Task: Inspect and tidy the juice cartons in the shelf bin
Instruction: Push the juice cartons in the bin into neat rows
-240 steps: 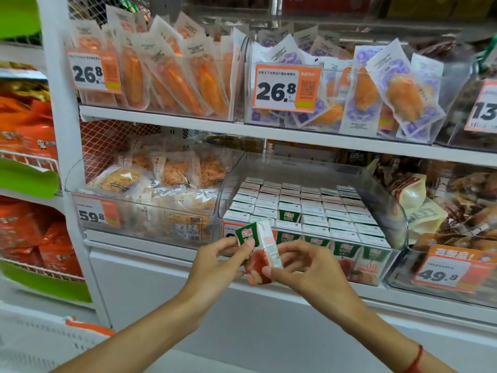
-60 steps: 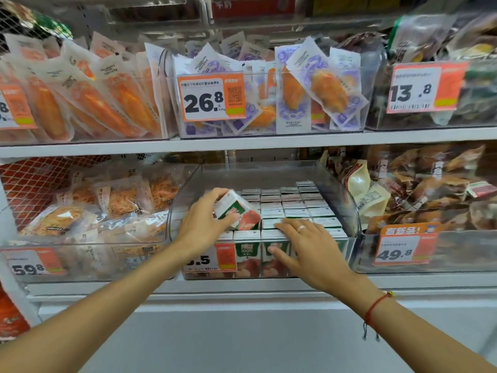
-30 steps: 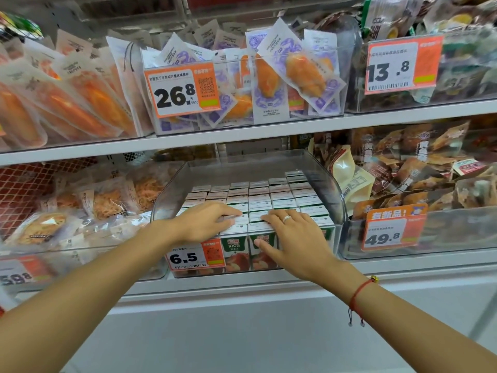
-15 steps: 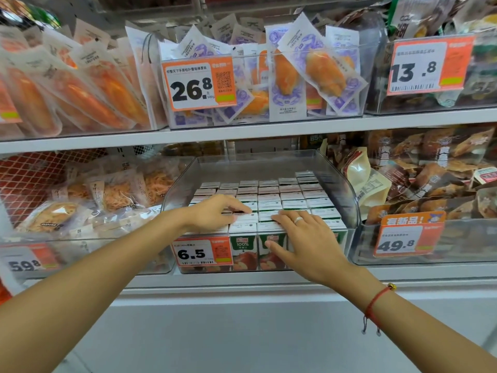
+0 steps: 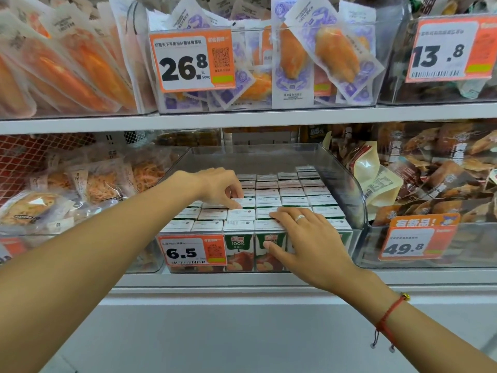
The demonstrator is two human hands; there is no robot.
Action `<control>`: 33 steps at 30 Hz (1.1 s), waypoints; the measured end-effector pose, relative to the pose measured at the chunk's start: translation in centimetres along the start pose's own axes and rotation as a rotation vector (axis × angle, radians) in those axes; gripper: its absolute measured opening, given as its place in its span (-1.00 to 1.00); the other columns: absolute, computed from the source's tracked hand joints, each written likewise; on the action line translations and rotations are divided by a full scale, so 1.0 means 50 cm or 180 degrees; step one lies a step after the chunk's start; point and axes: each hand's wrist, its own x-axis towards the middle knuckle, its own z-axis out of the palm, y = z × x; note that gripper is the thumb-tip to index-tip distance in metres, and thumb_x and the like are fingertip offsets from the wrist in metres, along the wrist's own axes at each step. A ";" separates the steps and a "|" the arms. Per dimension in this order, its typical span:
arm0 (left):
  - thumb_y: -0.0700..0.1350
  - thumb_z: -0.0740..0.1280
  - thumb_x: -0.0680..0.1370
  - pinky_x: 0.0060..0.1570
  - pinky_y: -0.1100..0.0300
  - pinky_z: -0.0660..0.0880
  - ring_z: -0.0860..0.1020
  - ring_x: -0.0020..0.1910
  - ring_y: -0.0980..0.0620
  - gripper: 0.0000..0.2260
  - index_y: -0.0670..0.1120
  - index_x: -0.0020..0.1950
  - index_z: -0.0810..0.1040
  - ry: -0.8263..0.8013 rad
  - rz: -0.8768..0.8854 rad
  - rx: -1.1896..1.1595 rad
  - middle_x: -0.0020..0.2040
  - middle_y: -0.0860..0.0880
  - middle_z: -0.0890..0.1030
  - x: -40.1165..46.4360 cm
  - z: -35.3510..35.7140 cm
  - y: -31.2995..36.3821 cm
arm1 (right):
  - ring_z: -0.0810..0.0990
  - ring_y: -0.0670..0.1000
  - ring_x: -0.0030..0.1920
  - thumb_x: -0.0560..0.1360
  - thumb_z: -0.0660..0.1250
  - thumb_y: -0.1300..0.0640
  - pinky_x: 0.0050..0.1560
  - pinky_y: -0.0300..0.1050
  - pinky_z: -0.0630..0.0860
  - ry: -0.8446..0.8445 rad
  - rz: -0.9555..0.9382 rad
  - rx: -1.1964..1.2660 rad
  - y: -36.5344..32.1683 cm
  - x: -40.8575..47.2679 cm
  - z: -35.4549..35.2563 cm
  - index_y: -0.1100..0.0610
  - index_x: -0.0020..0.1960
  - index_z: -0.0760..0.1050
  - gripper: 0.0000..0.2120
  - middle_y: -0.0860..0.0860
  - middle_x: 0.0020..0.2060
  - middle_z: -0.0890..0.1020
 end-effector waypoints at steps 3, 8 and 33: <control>0.07 0.33 0.58 0.00 0.16 0.45 0.52 0.09 0.01 -0.61 -0.07 0.35 0.53 -0.0085 0.0072 0.0031 0.21 -0.01 0.57 0.001 0.002 -0.004 | 0.31 -0.05 0.40 0.56 0.13 -0.29 0.37 -0.12 0.21 -0.0026 0.0004 -0.0010 -0.001 0.001 -0.003 -0.04 0.48 0.24 -0.42 -0.09 0.43 0.37; 0.12 0.31 0.58 0.20 0.02 0.45 0.48 0.20 -0.04 -0.59 -0.05 0.35 0.51 0.0119 0.0163 -0.0025 0.27 -0.03 0.53 -0.006 0.008 -0.019 | 0.30 -0.04 0.42 0.56 0.11 -0.29 0.39 -0.11 0.22 -0.0071 0.0001 -0.0027 -0.001 -0.002 -0.010 -0.04 0.48 0.25 -0.42 -0.09 0.45 0.35; 0.21 0.32 0.54 -0.25 0.24 0.36 0.53 -0.05 0.11 -0.63 0.03 0.21 0.64 0.0358 0.0454 0.0458 0.07 0.08 0.65 -0.015 0.004 -0.030 | 0.20 -0.10 0.46 0.57 0.06 -0.31 0.44 -0.16 0.13 -0.0156 0.0008 0.0017 -0.002 -0.004 -0.014 -0.09 0.51 0.17 -0.42 -0.16 0.48 0.26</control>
